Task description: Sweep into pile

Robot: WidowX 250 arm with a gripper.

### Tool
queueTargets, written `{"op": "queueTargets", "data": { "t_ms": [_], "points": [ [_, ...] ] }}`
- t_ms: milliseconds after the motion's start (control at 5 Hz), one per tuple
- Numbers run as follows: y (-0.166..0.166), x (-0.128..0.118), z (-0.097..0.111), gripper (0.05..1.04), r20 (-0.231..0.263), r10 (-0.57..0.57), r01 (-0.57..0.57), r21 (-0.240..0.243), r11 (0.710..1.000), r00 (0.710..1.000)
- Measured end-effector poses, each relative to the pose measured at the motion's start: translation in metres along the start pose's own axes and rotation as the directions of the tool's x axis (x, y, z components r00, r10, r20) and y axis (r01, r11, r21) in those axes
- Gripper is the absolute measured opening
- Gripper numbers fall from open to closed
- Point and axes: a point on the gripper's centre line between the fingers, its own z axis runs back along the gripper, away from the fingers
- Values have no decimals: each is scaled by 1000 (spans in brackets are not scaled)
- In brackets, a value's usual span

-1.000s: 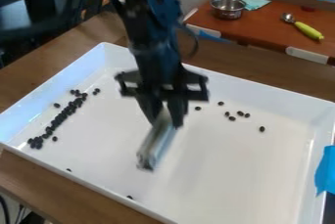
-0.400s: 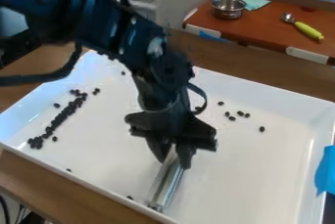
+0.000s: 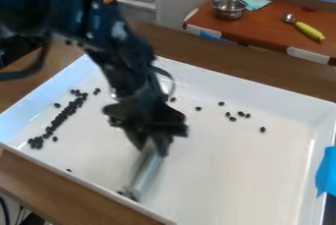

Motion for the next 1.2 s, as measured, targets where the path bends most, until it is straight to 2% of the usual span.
{"op": "queueTargets", "data": {
  "t_ms": [200, 400, 800, 1000, 1200],
  "points": [
    [27, -1, 3, 364, -33, -10, 10, -2, 1000, 999],
    [53, -1, 7, 365, -43, -10, 10, -2, 1000, 999],
    [104, 8, 23, 365, -12, -36, 37, 21, 999, 999],
    [112, 6, 27, 365, -15, -48, 48, 14, 999, 999],
    [96, 17, 37, 365, -32, -6, 5, -21, 1000, 999]
  ]
}}
